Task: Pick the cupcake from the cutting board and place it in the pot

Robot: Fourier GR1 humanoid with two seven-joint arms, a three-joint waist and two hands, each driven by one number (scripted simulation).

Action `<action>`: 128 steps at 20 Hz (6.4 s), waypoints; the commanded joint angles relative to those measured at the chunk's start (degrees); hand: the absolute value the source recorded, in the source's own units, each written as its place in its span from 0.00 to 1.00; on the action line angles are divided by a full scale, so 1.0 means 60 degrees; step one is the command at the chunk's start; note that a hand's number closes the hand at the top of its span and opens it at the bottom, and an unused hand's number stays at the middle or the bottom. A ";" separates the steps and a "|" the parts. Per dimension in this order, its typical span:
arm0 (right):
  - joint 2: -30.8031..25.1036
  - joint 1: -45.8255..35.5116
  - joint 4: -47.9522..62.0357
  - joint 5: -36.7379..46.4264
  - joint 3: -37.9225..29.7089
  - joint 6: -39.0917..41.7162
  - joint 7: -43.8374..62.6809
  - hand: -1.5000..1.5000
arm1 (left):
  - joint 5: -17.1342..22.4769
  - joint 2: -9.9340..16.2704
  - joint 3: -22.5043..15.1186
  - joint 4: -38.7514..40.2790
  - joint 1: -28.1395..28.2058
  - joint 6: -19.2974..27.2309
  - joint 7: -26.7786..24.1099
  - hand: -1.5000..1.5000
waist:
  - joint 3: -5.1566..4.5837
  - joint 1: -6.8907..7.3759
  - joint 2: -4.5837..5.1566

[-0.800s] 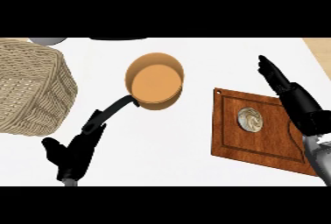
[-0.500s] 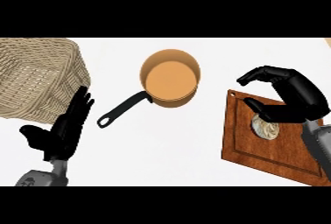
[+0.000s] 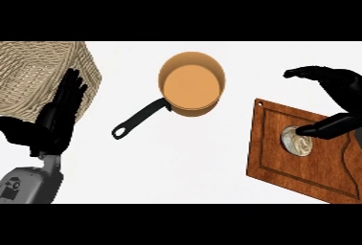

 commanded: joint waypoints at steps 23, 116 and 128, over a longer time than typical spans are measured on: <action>-0.2862 -0.2209 0.0064 0.5763 0.5009 0.0627 -0.3179 0.00 | -0.0289 0.0168 0.0354 -0.0683 -0.0145 0.0467 0.1235 0.50 | -0.0089 -0.0533 -0.0272; 0.6335 -0.3709 -0.4246 0.7519 0.2869 -0.5694 1.2575 1.00 | -0.1473 -0.0760 0.1870 -0.0664 -0.0337 -0.0675 0.1868 0.50 | -0.0096 -0.0717 -0.0284; 0.6009 -0.5226 0.0712 1.0247 0.2555 -0.7367 1.0330 1.00 | -0.1895 -0.1384 0.1482 -0.0165 -0.0261 -0.0550 0.1135 0.50 | -0.0102 -0.0603 -0.0229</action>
